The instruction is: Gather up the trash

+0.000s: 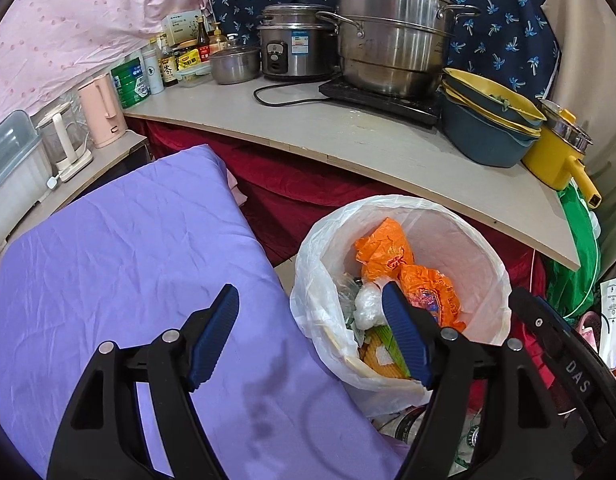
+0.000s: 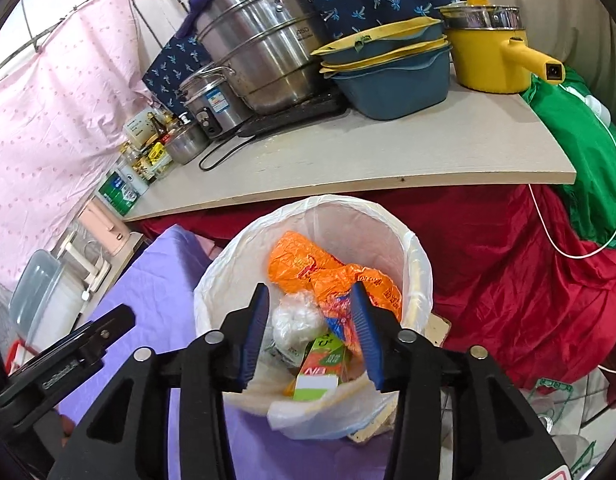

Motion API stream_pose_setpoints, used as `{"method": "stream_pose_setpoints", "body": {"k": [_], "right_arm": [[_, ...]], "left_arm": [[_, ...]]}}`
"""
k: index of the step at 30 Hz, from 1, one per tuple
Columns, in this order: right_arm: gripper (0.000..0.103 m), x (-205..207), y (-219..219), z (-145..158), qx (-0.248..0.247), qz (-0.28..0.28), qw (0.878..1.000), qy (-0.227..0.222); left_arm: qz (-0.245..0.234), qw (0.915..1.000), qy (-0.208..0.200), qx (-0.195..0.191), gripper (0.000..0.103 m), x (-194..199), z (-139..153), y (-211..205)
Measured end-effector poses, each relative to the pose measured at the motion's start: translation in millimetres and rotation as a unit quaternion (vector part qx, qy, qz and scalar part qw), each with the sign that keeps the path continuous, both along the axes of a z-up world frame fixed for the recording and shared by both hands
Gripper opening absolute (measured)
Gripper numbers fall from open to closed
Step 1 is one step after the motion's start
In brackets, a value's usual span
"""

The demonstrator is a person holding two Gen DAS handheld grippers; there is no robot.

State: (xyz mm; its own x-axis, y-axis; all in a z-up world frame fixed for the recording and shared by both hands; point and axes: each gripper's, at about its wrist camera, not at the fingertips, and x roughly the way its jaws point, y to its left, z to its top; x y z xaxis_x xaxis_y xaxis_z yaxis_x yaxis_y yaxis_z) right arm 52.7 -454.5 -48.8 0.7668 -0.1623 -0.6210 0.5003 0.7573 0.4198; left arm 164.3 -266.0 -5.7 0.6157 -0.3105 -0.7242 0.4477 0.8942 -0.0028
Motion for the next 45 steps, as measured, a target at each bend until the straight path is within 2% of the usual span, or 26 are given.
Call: {"method": "stream_pose_setpoints", "body": {"k": [5, 10, 17, 26, 35, 37, 39, 45], "right_arm": [[0.049, -13.3, 17.0, 9.0, -0.021, 0.013, 1.000, 0.010], [0.056, -30.0, 32.1, 17.4, -0.037, 0.025, 0.999, 0.013], [0.067, -52.9, 58.1, 27.9, -0.069, 0.038, 0.997, 0.021], [0.084, -70.7, 80.8, 34.5, -0.093, 0.045, 0.994, 0.033], [0.086, -85.8, 95.3, 34.8, -0.114, 0.050, 0.991, 0.043], [0.088, -89.4, 98.7, 33.8, -0.117, 0.055, 0.991, 0.045], [0.097, -93.5, 100.5, 32.8, -0.118, 0.056, 0.990, 0.045], [0.097, -103.9, 106.9, 30.0, -0.128, 0.056, 0.989, 0.050]], "left_arm": [[0.008, 0.9999, -0.014, 0.003, 0.082, -16.8, 5.2, 8.1], [0.011, 0.9998, -0.015, 0.006, 0.082, -33.1, 8.6, 18.6], [0.018, 0.9994, -0.027, 0.016, 0.090, -59.6, 11.7, 37.0], [0.029, 0.9991, -0.023, 0.019, 0.091, -79.1, 9.8, 62.3], [0.034, 0.9990, -0.016, 0.025, 0.093, -94.9, 1.8, 77.3], [0.033, 0.9989, -0.018, 0.027, 0.093, -99.7, -0.1, 78.2], [0.031, 0.9990, -0.018, 0.028, 0.093, -104.4, -2.2, 79.7], [0.031, 0.9990, -0.014, 0.027, 0.094, -115.3, -7.0, 81.9]]}}
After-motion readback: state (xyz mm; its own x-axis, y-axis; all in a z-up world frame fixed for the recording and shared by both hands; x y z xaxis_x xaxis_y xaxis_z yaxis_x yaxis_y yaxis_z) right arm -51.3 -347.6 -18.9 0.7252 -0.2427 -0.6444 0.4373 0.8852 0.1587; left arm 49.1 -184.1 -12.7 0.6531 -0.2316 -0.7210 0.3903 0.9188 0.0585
